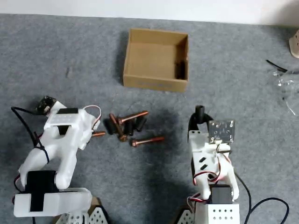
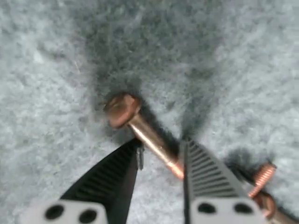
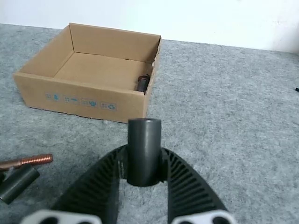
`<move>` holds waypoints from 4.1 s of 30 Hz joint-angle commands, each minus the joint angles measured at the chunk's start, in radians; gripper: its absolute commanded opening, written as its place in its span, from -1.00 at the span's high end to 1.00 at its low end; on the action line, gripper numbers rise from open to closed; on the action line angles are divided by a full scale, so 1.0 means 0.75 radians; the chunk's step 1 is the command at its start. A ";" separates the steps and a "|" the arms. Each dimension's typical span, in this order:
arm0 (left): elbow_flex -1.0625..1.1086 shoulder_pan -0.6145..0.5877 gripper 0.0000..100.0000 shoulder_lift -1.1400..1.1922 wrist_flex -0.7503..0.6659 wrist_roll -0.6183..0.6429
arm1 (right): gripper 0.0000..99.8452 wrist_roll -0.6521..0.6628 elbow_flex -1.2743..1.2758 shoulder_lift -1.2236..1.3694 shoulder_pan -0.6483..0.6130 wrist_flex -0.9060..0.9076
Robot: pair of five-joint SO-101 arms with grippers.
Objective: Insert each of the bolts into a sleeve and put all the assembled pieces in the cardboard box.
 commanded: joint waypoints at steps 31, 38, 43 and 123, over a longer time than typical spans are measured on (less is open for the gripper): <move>-1.392 -0.024 0.99 -0.015 1.135 -0.513 | 0.99 -0.012 0.107 -0.030 0.015 -0.052; -1.484 -0.058 0.99 -0.263 1.238 -0.542 | 0.99 -0.012 0.107 -0.030 0.015 -0.052; -1.409 -0.062 0.99 -0.678 1.238 -0.542 | 0.99 -0.012 0.107 -0.030 0.015 -0.052; 1.034 0.557 0.99 -2.301 -0.575 -0.712 | 0.99 0.137 0.054 -0.030 -0.907 -0.079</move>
